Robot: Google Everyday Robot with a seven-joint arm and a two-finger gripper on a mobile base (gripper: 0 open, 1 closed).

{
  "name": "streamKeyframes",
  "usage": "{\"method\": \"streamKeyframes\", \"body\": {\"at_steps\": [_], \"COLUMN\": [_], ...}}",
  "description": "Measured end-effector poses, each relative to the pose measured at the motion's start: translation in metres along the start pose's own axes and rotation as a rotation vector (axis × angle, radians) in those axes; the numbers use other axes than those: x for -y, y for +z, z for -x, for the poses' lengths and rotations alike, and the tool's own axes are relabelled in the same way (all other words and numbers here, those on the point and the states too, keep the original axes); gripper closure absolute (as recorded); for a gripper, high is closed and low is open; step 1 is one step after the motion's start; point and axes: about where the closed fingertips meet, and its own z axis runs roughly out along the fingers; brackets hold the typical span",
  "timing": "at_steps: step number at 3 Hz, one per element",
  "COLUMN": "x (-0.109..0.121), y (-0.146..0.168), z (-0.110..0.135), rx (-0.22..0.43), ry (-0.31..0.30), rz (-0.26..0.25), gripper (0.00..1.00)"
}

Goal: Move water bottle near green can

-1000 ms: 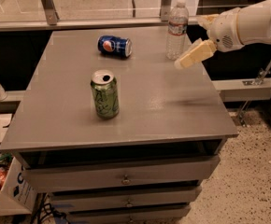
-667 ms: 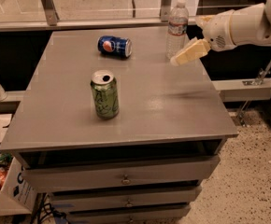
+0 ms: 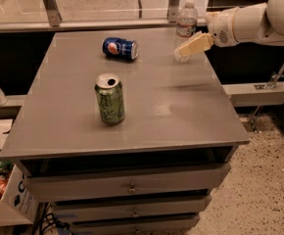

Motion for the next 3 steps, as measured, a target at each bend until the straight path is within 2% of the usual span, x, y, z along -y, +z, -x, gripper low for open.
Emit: {"method": "streamKeyframes", "body": {"at_steps": [2,3], "x": [0.032,0.042], "y": [0.033,0.049], "z": [0.004,0.004], "rx": [0.048,0.073], "ry": [0.025,0.050], "rz": [-0.028,-0.025], "gripper": [0.00,0.00]}}
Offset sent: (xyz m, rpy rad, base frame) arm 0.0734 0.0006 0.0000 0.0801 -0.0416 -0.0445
